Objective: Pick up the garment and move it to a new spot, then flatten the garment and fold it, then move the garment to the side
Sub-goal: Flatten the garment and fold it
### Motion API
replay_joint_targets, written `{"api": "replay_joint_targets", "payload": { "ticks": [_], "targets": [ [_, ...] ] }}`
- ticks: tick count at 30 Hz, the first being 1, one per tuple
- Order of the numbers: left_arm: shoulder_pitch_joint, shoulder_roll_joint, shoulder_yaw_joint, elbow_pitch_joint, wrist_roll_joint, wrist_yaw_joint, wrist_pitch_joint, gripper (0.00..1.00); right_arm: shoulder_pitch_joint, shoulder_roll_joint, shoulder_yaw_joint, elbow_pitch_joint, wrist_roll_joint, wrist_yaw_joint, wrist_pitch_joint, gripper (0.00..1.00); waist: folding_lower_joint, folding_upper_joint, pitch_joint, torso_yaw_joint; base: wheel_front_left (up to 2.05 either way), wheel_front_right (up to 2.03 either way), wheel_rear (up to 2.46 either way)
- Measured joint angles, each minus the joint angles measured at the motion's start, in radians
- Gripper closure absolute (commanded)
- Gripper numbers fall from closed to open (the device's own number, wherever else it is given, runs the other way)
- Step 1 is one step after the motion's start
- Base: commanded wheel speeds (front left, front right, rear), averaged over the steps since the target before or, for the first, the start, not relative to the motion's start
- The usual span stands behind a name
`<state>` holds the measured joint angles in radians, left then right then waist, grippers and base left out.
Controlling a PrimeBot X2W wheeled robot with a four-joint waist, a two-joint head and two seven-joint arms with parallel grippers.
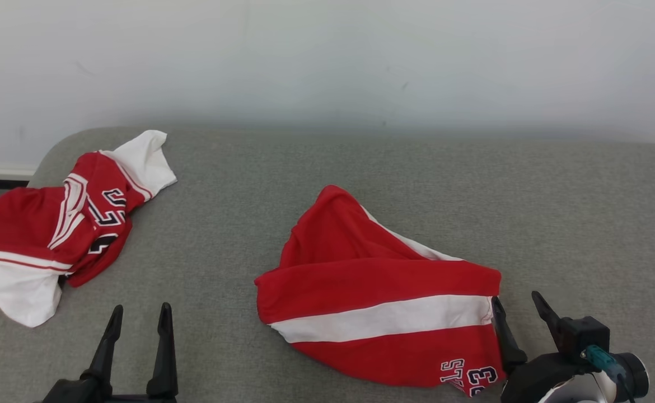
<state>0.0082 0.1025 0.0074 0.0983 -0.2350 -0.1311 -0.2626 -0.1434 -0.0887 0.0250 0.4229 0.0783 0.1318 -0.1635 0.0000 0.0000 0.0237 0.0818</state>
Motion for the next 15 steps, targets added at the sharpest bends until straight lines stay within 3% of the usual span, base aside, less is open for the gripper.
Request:
{"api": "replay_joint_targets", "payload": {
  "ticks": [11,12,13,14,15],
  "targets": [
    [-0.033,-0.002,-0.045,0.006,-0.015,0.0,0.0,0.0,-0.129,-0.045,0.05,0.281,0.037,0.0,0.022,0.0,0.0,0.0,0.04,0.061,0.0,0.0,0.0],
    [-0.036,-0.002,-0.048,0.007,-0.016,0.0,0.0,0.0,-0.141,-0.048,0.055,0.305,0.045,0.0,0.022,0.17,0.0001,0.0,0.044,0.065,0.0,0.0,0.0],
    [-0.038,-0.002,-0.051,0.007,-0.016,0.0,0.0,0.0,-0.152,-0.05,0.06,0.326,0.05,0.0,0.018,0.75,0.0001,0.0,0.048,0.07,0.0,0.0,0.0],
    [-0.041,-0.001,-0.053,0.008,-0.019,0.0,0.0,0.0,-0.165,-0.052,0.068,0.347,0.056,0.0,0.01,0.75,0.0001,0.0,0.051,0.073,0.0,0.0,0.0],
    [-0.043,0.0,-0.054,0.009,-0.021,0.0,0.0,0.0,-0.177,-0.053,0.075,0.364,0.063,0.0,-0.001,1.0,0.0001,0.0,0.054,0.076,0.0,0.0,0.0]
  ]
}}
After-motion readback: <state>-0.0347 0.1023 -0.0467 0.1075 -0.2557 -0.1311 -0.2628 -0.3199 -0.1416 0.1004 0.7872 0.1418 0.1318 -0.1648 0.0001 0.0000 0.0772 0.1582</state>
